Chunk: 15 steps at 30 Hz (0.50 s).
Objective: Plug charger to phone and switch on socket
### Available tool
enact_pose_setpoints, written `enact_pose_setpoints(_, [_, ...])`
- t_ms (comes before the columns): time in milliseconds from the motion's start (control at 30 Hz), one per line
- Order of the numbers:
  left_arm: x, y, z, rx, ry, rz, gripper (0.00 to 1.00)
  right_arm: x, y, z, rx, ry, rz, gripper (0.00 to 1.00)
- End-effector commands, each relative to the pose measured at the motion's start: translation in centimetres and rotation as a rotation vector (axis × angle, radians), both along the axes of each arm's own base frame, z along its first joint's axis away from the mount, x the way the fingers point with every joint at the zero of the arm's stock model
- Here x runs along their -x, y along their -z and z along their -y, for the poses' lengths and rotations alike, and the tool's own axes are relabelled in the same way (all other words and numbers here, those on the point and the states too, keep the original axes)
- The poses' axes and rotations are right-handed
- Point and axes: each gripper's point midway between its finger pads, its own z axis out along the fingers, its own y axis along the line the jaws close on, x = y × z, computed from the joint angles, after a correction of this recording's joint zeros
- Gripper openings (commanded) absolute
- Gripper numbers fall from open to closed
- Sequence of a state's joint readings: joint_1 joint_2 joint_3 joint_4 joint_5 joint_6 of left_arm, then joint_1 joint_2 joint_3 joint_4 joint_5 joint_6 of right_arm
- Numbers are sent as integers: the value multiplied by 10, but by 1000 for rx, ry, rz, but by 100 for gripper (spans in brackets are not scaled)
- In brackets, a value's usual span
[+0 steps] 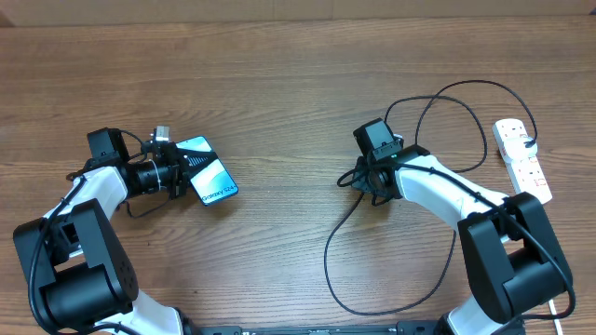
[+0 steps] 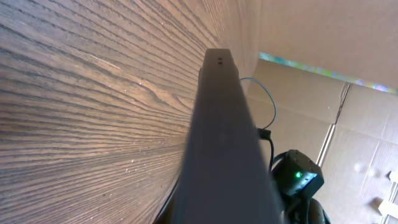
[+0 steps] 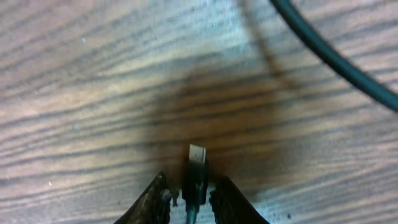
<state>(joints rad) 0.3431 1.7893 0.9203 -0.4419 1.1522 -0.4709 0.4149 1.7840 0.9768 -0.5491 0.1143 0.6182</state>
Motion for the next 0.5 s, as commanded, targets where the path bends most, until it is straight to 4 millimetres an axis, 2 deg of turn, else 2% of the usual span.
enact_pose_setpoints(0, [-1,-18,2,28,16,61,4,14,16,10,41,17,-37,23])
enact_pose_setpoints(200, [-1,-18,2,28,16,60,4,12,15,12,54,21,-26,10])
enact_pose_setpoints(267, [-1,-18,2,29,16,61,4,12,15,12,53,21,-24,8])
enact_pose_setpoints(400, [-1,-18,2,31,16,61,4,14,16,14,62,14,-32,9])
enact_pose_setpoints(467, [-1,-18,2,31,16,61,4,15,15,14,66,10,-39,18])
